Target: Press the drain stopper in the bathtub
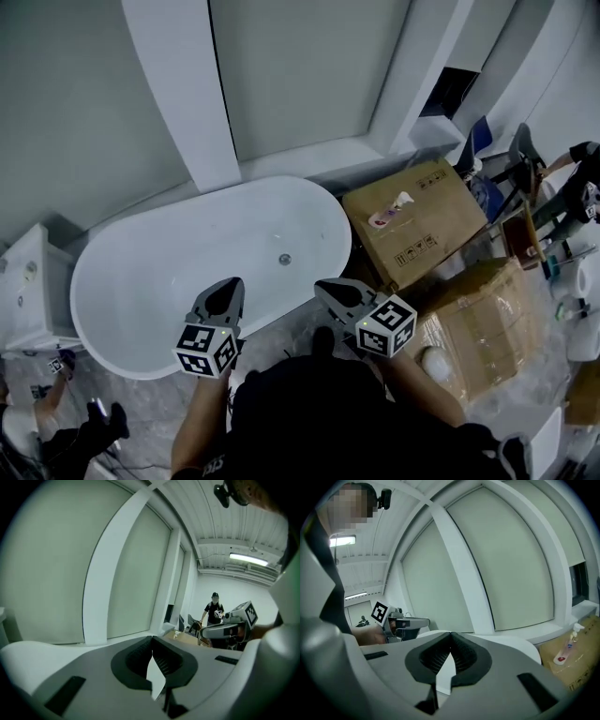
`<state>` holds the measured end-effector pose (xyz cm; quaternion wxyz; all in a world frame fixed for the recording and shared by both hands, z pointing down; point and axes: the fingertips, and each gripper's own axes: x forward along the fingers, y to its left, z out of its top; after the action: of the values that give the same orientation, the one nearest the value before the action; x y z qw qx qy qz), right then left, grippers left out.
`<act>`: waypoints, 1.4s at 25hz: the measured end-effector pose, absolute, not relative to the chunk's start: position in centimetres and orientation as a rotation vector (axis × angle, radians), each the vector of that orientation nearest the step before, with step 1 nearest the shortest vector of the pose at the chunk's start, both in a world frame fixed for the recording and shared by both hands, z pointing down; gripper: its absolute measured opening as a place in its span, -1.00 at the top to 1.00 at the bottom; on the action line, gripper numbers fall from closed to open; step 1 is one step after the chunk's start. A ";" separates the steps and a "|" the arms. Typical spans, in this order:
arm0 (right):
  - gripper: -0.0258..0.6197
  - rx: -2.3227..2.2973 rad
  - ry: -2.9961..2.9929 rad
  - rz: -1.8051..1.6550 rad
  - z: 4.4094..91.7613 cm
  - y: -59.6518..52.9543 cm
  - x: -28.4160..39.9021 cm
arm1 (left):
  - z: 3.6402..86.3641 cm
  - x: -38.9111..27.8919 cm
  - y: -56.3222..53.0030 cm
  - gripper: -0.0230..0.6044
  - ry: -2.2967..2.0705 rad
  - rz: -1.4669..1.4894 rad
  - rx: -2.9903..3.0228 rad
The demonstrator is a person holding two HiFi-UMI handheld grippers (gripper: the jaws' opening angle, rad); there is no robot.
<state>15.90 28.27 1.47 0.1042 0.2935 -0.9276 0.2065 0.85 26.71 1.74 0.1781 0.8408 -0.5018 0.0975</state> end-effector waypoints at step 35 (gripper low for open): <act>0.88 0.709 -2.546 0.739 8.7 9.9 4.2 | 7.6 -9.2 9.0 0.88 -1.429 0.407 2.312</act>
<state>4.17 9.88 8.67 0.1973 0.2532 -0.9095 0.2641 -9.22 9.03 7.58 0.1955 0.8251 -0.5099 0.1452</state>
